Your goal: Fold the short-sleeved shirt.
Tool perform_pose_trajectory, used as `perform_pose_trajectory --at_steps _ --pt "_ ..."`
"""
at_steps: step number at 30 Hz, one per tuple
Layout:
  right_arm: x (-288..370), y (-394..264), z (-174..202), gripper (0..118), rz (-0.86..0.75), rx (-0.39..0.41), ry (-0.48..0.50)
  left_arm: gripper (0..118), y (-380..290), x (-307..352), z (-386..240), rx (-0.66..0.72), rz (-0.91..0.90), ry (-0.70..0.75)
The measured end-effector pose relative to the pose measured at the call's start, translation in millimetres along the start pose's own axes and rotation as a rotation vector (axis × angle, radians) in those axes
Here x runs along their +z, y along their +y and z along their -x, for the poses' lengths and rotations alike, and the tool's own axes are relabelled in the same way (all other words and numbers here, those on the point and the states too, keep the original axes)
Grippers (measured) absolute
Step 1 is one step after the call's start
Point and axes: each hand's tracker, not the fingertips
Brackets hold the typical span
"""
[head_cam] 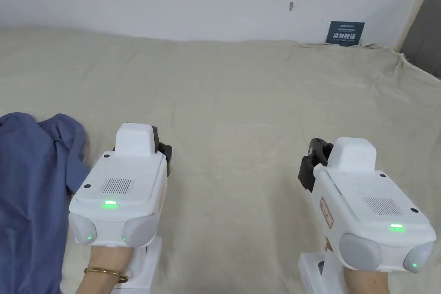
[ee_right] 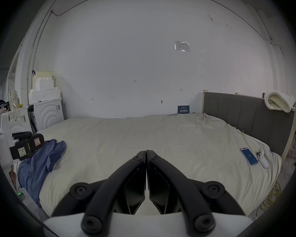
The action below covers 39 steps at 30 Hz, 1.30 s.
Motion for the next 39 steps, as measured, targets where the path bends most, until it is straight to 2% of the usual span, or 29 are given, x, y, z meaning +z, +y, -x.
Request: perform_pose_trajectory --at_steps 39 --pt "4.1 -0.1 2.3 0 -0.020 0.038 -0.011 0 2.6 1.0 -7.7 -0.023 -0.006 -0.020"
